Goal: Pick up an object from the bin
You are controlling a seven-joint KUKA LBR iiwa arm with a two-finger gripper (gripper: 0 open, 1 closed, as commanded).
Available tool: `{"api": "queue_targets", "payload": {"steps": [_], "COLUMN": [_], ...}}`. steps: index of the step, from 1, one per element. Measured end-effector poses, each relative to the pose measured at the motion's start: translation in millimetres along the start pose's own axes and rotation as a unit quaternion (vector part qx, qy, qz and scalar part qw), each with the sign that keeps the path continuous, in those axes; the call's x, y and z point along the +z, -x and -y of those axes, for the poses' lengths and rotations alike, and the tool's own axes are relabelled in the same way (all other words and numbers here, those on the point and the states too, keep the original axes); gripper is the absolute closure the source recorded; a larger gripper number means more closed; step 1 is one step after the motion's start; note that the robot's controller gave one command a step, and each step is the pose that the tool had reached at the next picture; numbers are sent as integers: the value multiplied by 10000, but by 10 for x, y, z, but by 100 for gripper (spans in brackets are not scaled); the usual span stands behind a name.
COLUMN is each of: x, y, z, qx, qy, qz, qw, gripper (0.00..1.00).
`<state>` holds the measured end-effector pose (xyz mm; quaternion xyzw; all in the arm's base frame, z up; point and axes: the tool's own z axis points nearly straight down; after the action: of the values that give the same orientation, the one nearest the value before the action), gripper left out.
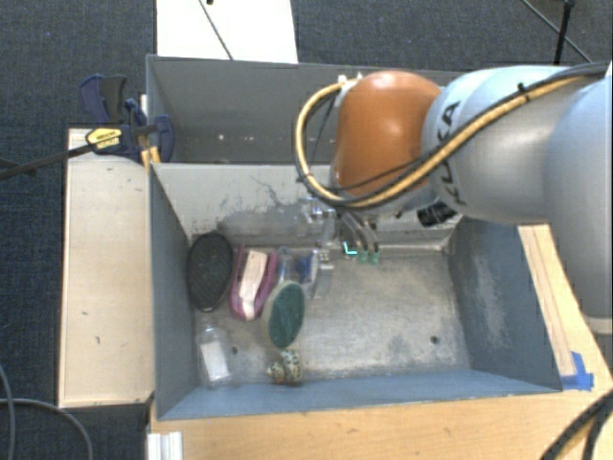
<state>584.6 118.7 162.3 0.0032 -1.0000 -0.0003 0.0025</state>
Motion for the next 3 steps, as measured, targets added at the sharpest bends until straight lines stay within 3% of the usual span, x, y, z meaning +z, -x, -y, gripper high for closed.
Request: {"api": "queue_targets", "payload": {"steps": [1,2,3], "x": [884,919,403], "y": [-518,-554,-523], "z": [-195,-187,-173], "qx": [-1849,-1824,-1894], "qy": [2,-2,-5], "qz": [107,37,59], "qw": [9827,9832,9819], "gripper": [0,100,100]}}
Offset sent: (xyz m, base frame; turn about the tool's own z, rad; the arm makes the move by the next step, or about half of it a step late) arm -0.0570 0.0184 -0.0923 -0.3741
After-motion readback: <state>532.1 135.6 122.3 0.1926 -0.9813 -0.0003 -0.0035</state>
